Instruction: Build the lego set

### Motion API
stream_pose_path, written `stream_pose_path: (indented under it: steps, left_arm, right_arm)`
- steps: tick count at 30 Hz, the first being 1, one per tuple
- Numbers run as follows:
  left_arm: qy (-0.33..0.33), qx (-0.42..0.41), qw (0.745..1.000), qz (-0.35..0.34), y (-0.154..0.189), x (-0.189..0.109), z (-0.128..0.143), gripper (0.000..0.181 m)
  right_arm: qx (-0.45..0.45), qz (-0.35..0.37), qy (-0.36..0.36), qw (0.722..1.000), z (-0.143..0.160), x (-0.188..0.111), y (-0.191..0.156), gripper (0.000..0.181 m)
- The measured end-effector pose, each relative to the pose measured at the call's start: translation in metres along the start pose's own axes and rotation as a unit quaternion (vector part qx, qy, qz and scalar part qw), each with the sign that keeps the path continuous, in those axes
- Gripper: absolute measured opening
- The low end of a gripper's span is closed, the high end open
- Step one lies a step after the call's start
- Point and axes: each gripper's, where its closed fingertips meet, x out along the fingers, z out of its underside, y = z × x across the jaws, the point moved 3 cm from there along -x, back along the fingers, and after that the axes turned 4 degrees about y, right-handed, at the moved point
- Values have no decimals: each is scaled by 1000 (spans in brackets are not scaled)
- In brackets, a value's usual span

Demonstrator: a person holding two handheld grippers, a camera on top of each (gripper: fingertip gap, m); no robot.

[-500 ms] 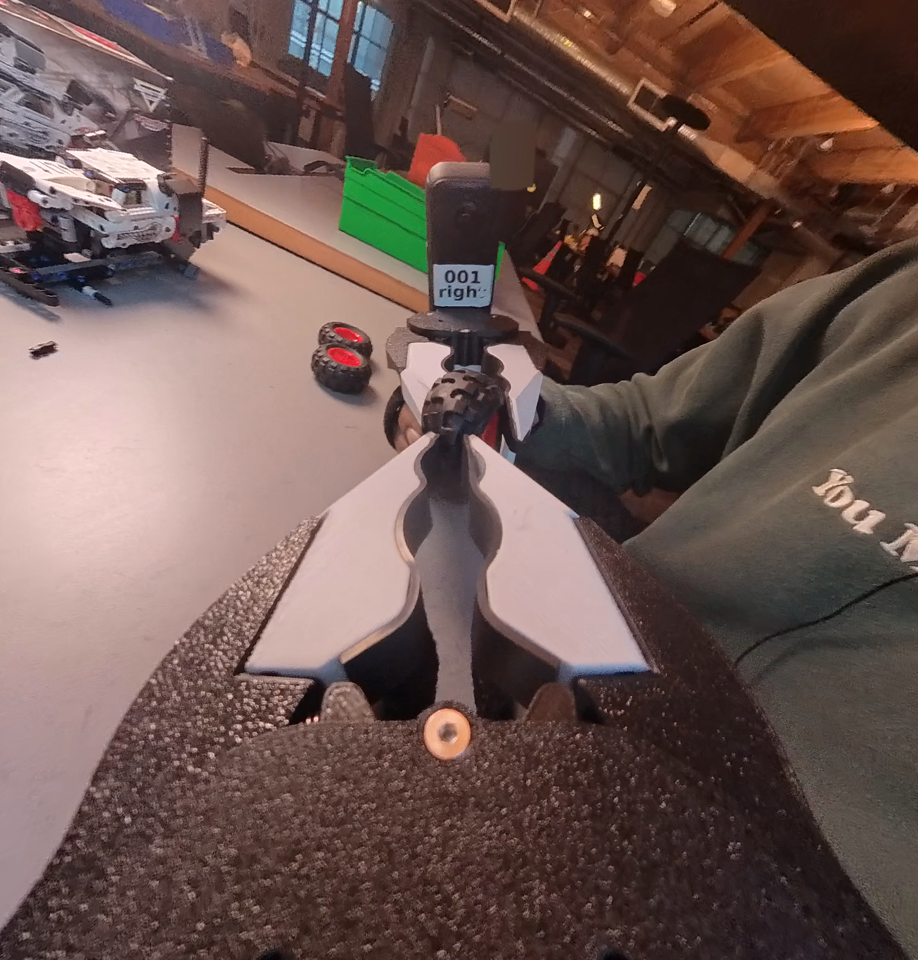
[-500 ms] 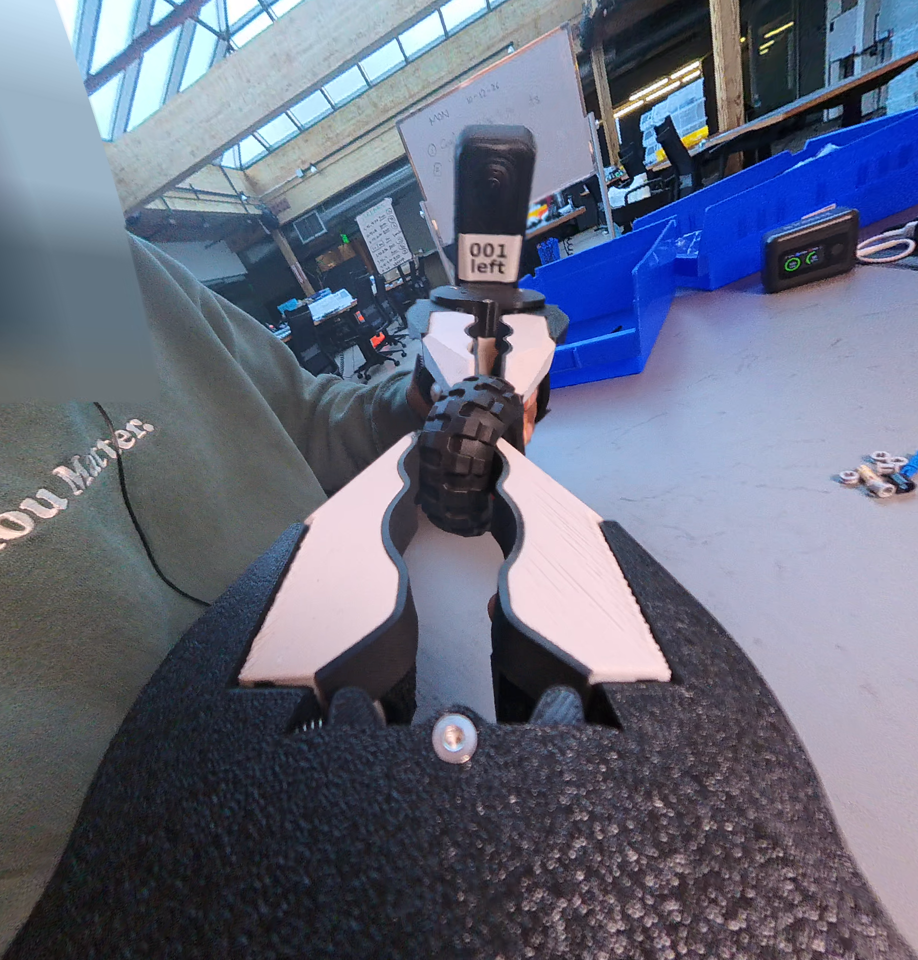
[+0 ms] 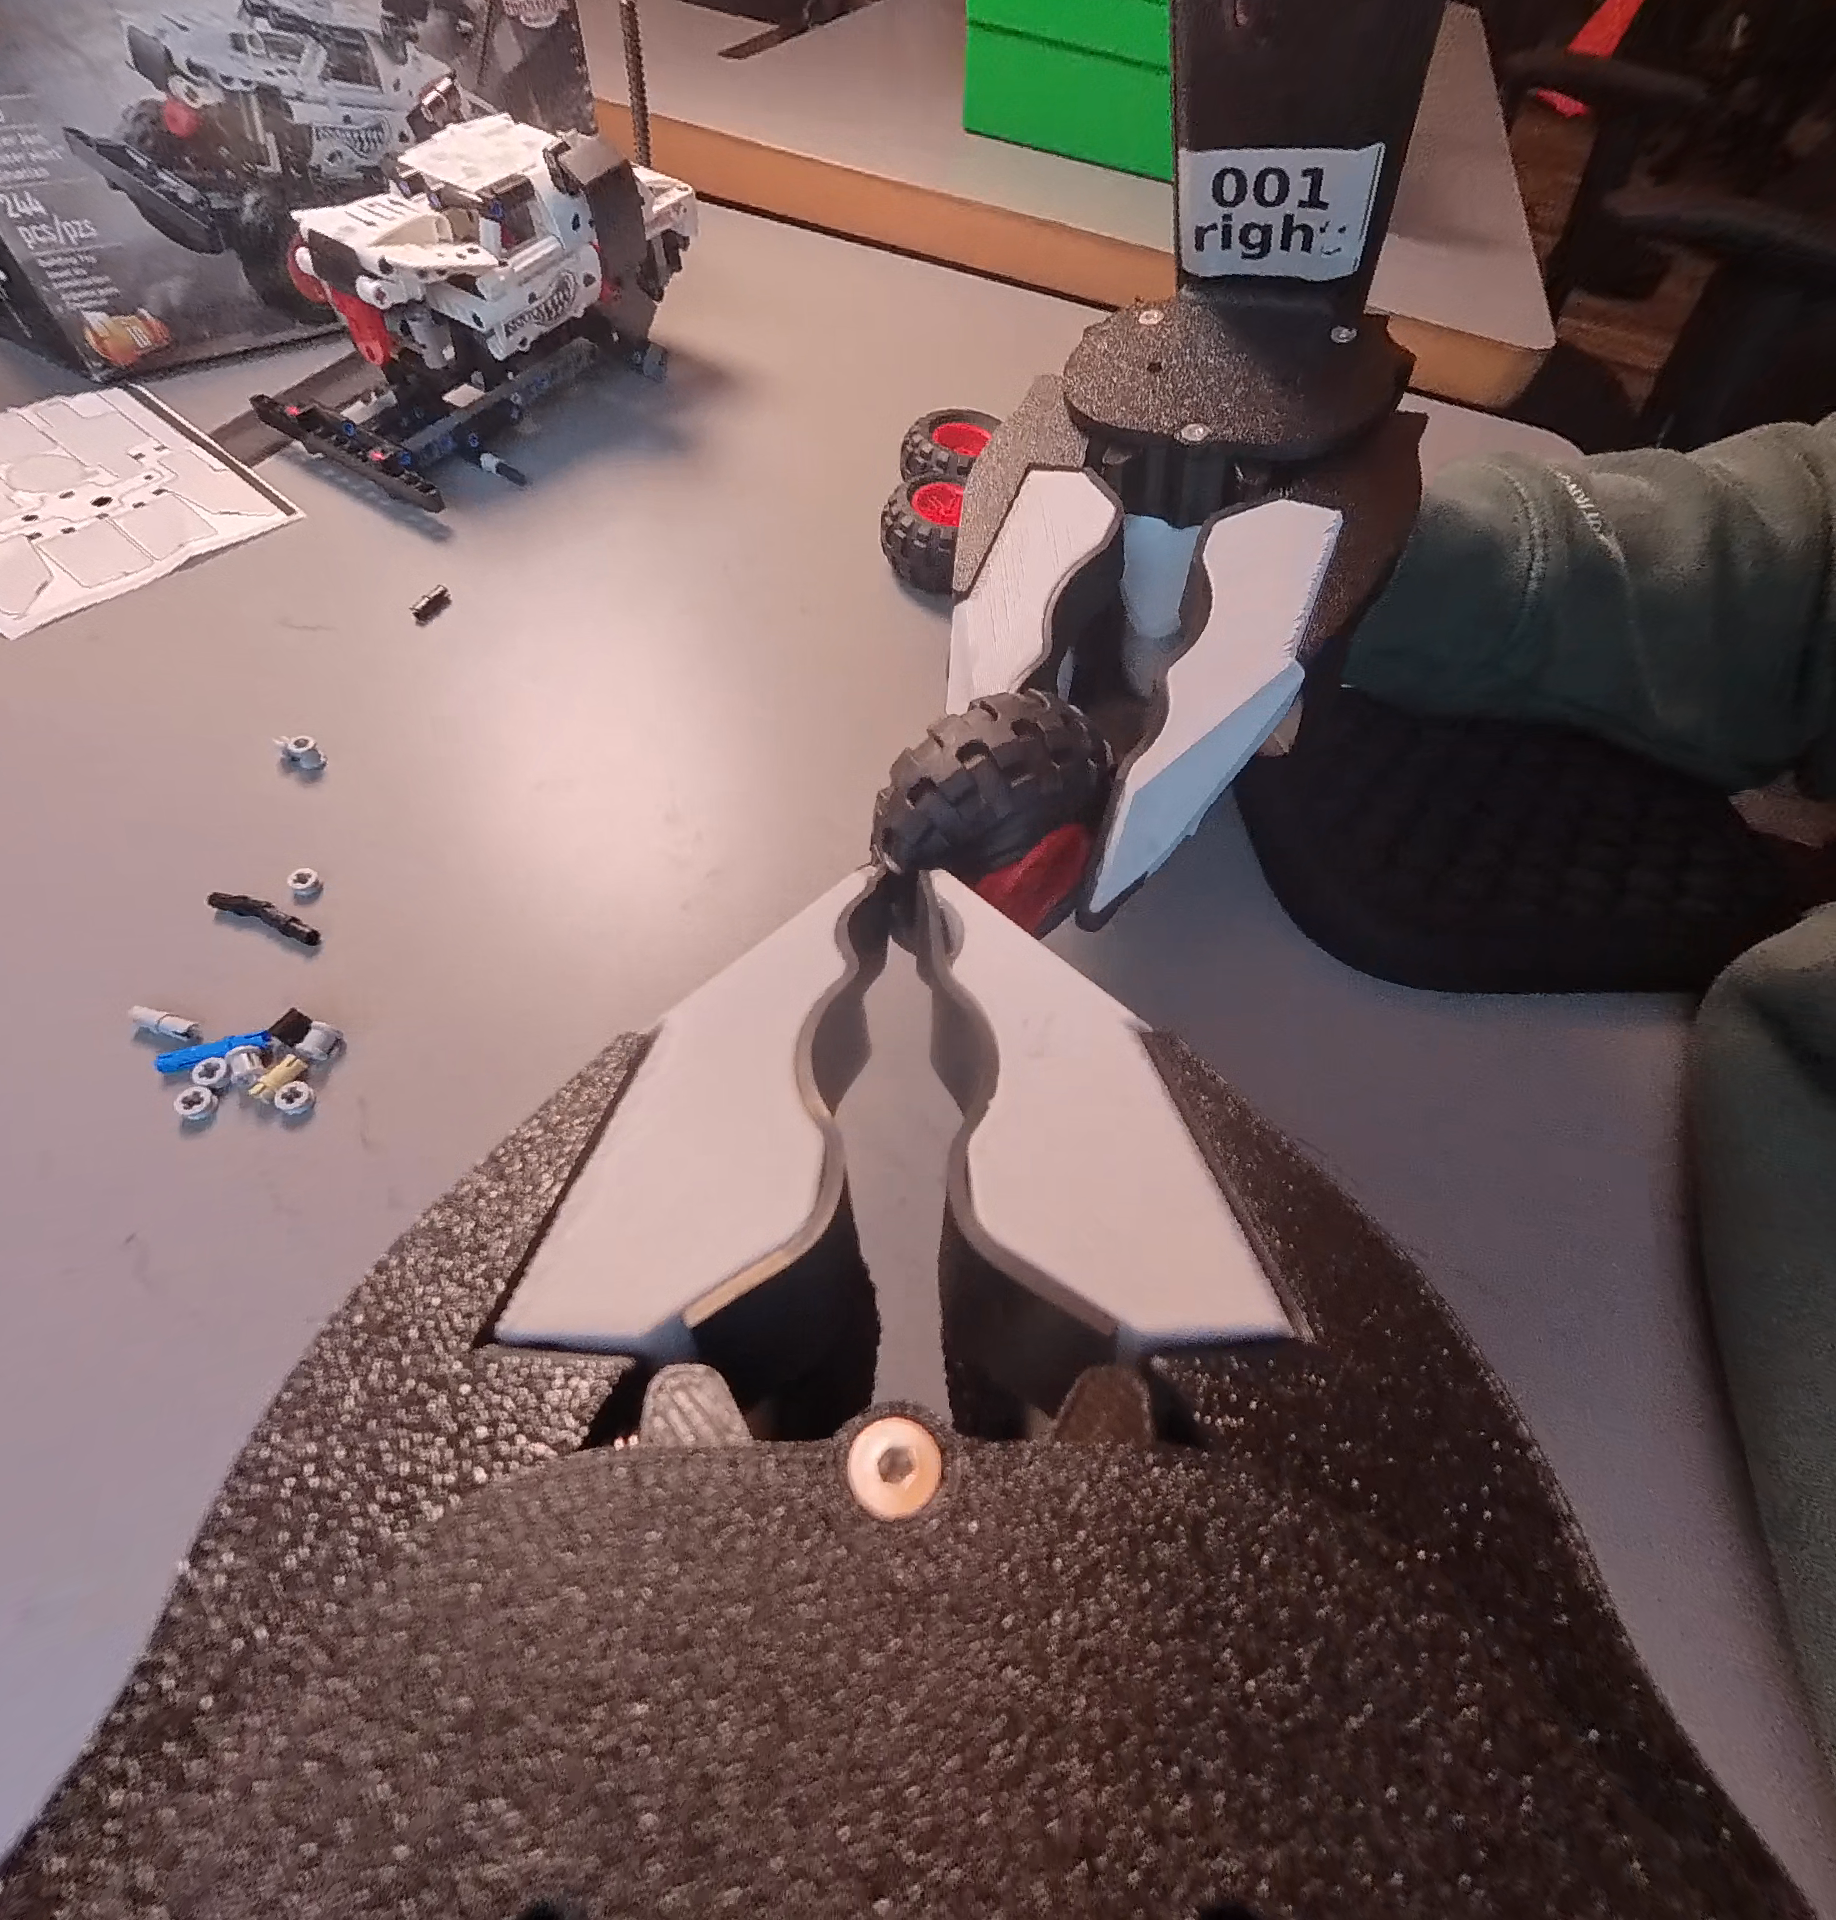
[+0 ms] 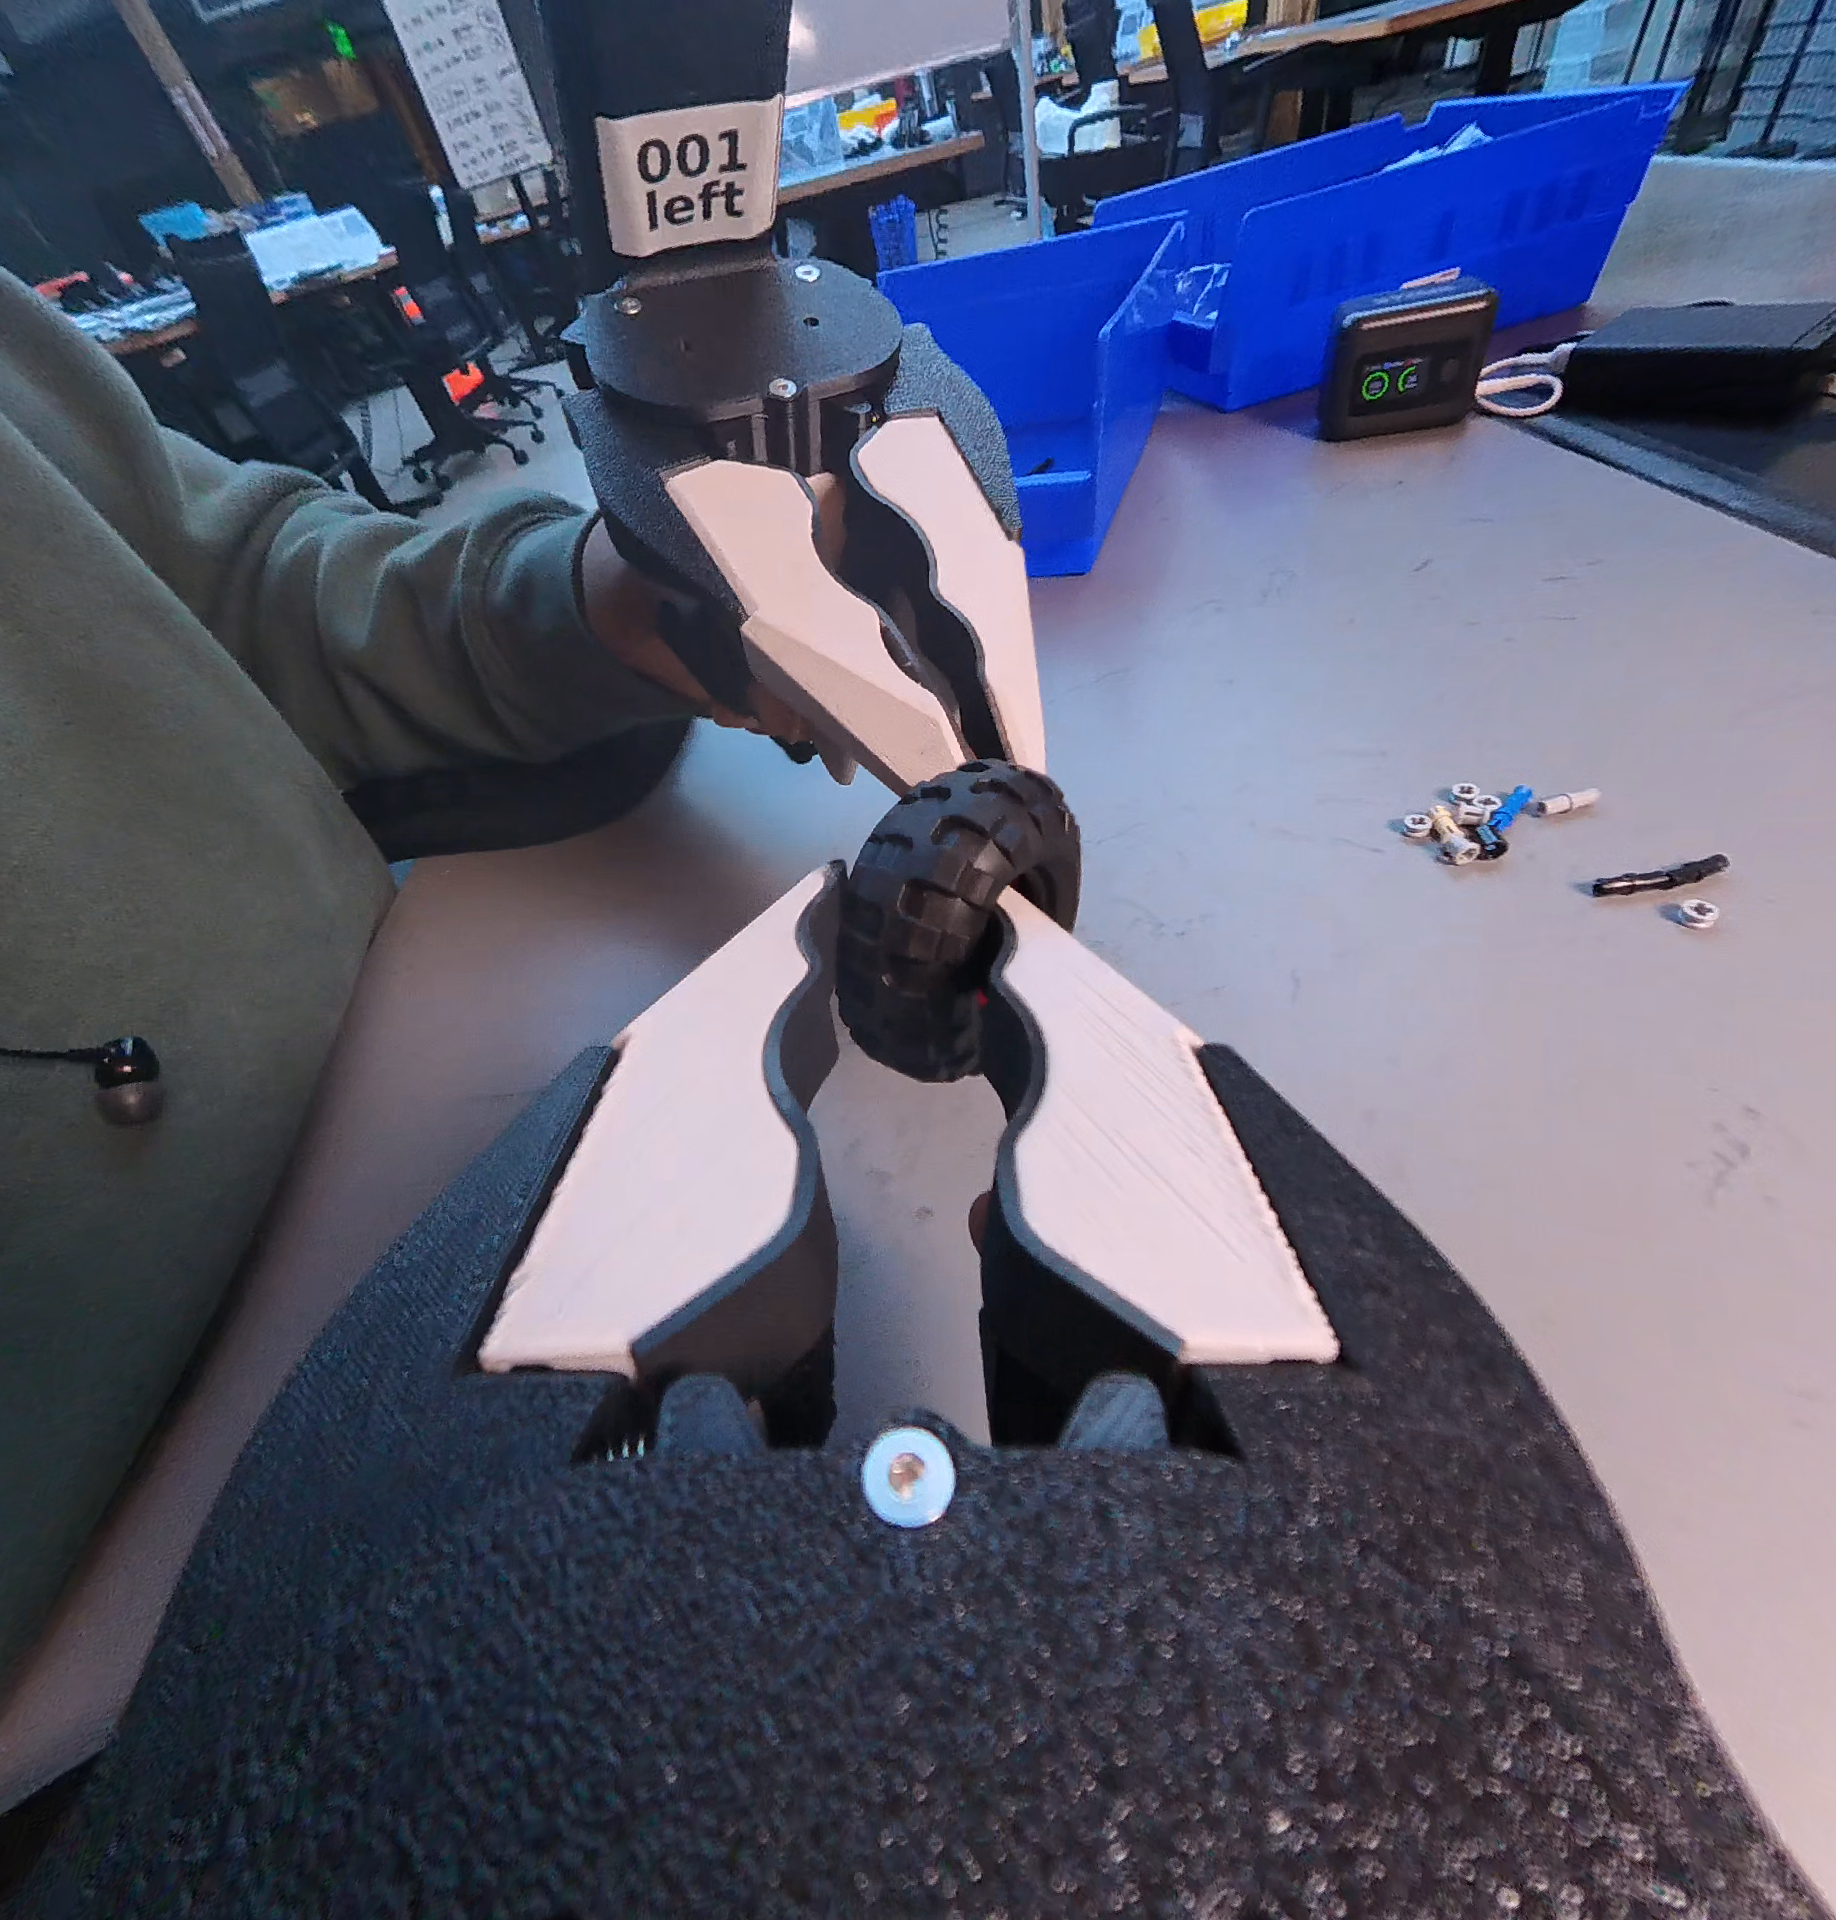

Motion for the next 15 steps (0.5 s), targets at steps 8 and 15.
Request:
stream_pose_path:
  steps: [8,15]
  left_arm:
    - [-25,-12,999,32,5,5,19,0]
    - [-37,-3,998,47,10,16,27,0]
  right_arm:
    - [-40,-23,-64,997,17,4,-8,19]
    - [-73,-59,-115,989,31,12,-20,18]
